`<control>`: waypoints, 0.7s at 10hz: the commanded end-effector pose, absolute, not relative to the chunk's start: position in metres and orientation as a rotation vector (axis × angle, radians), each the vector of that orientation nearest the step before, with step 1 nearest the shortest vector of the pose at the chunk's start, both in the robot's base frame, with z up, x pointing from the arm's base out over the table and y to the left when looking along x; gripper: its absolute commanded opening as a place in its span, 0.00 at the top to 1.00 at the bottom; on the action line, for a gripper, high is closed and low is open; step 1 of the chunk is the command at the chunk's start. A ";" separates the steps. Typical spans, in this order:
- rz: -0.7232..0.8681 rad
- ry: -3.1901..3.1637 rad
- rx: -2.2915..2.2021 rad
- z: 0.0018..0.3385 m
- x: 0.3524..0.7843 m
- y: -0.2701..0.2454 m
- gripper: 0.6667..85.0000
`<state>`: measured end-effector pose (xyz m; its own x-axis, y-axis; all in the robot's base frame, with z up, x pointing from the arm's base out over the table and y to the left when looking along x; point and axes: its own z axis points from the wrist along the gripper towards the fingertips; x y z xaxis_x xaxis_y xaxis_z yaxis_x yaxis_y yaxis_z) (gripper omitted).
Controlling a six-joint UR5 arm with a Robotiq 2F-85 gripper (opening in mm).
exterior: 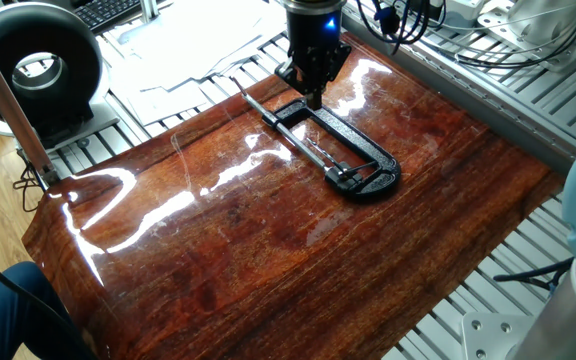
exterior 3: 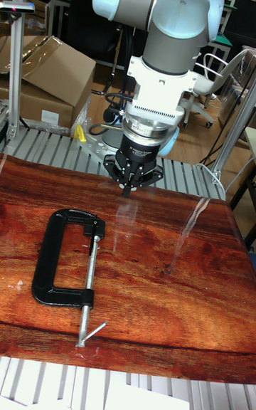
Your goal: Turn the hands of a clock
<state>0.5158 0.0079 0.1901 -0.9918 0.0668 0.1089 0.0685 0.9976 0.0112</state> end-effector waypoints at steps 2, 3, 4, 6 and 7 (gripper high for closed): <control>-0.103 -3.111 0.057 0.190 0.536 0.020 1.00; -0.089 -3.109 0.110 0.188 0.537 0.016 1.00; -0.070 -3.091 0.180 0.176 0.540 0.005 1.00; -0.069 -3.075 0.213 0.151 0.547 -0.008 1.00; -0.098 -3.066 0.213 0.138 0.545 -0.007 1.00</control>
